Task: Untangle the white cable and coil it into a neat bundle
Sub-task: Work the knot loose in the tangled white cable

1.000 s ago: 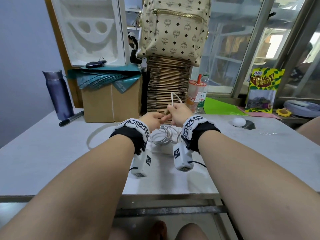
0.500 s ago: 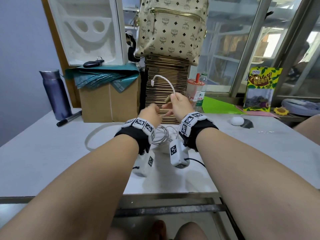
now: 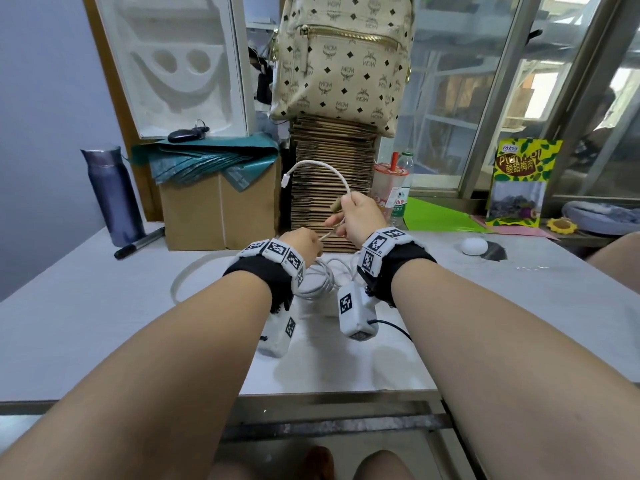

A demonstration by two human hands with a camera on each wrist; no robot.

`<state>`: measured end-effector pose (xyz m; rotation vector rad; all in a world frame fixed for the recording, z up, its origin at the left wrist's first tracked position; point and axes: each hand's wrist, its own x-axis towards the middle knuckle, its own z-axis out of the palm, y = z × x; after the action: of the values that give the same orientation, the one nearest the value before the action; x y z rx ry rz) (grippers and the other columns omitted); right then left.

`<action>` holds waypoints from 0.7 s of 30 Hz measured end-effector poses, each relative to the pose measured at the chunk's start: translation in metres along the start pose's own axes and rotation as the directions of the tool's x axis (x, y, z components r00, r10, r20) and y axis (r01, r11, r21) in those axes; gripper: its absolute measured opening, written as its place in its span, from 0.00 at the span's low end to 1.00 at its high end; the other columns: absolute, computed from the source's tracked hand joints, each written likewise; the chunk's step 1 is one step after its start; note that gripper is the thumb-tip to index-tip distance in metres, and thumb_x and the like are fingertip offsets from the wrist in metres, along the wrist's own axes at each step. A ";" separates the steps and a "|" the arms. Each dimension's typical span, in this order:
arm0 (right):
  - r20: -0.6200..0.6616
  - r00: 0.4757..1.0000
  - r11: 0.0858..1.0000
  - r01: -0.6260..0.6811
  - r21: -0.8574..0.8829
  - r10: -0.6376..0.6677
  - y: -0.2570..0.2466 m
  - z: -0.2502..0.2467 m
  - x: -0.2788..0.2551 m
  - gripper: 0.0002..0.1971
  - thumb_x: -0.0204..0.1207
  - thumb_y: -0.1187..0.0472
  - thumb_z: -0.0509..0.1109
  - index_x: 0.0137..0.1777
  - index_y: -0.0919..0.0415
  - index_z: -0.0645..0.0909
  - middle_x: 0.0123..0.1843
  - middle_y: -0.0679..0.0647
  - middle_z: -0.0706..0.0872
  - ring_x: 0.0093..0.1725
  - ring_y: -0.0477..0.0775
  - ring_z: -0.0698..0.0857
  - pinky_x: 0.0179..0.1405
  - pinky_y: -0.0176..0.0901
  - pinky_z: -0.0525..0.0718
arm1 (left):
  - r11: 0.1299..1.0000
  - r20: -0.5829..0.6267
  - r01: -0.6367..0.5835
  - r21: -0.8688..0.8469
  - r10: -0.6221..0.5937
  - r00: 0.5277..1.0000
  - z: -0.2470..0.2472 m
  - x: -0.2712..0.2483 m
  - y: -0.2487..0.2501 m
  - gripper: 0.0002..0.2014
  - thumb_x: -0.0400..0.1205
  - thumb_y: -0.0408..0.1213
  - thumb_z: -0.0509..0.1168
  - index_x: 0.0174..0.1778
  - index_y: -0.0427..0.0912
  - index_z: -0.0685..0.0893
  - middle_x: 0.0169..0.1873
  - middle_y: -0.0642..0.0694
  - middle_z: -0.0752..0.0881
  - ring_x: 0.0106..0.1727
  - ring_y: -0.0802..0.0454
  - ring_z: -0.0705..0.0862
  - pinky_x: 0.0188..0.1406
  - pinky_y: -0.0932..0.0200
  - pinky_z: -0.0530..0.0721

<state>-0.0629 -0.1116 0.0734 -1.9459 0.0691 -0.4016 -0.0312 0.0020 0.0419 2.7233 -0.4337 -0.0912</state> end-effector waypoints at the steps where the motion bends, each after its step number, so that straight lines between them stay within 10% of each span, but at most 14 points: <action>1: -0.021 1.000 1.000 -0.012 -0.028 0.011 0.000 -0.001 0.001 0.14 0.85 0.63 0.51 0.41 0.56 0.75 0.32 0.50 0.84 0.27 0.44 0.80 0.26 0.35 0.74 | 0.999 0.011 0.005 0.044 -0.005 1.000 -0.001 -0.001 -0.001 0.14 0.86 0.38 0.55 0.57 0.41 0.85 0.51 0.44 0.84 0.48 0.46 0.79 0.45 0.58 0.74; 8: -0.103 0.993 0.998 -0.055 -0.011 0.054 0.002 -0.016 0.001 0.08 0.83 0.59 0.58 0.47 0.55 0.80 0.32 0.46 0.83 0.35 0.44 0.79 0.35 0.39 0.72 | 0.934 0.019 0.087 0.345 -0.100 0.995 0.002 -0.006 -0.028 0.12 0.82 0.33 0.58 0.57 0.34 0.81 0.53 0.38 0.85 0.43 0.40 0.81 0.42 0.53 0.78; 16: -0.063 0.980 0.974 -0.193 -0.118 0.187 -0.003 -0.011 -0.002 0.16 0.81 0.51 0.61 0.33 0.56 0.73 0.28 0.50 0.72 0.28 0.50 0.71 0.28 0.42 0.68 | 0.998 -0.162 0.001 0.063 0.009 0.987 -0.004 -0.009 -0.019 0.17 0.81 0.29 0.57 0.65 0.42 0.79 0.61 0.41 0.81 0.59 0.41 0.82 0.57 0.49 0.82; 21: -0.037 0.976 0.946 -0.217 -0.243 0.214 -0.006 -0.004 -0.007 0.14 0.84 0.64 0.54 0.61 0.66 0.78 0.57 0.64 0.84 0.56 0.63 0.82 0.52 0.50 0.78 | 0.920 -0.595 -0.323 0.222 0.390 0.702 -0.013 -0.023 0.014 0.11 0.76 0.28 0.59 0.53 0.39 0.79 0.49 0.42 0.80 0.49 0.43 0.79 0.38 0.53 0.77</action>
<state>-0.0716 -0.1112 0.0784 -2.1527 0.3505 -0.2663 -0.0560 0.0014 0.0599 2.4897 -0.7558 0.9533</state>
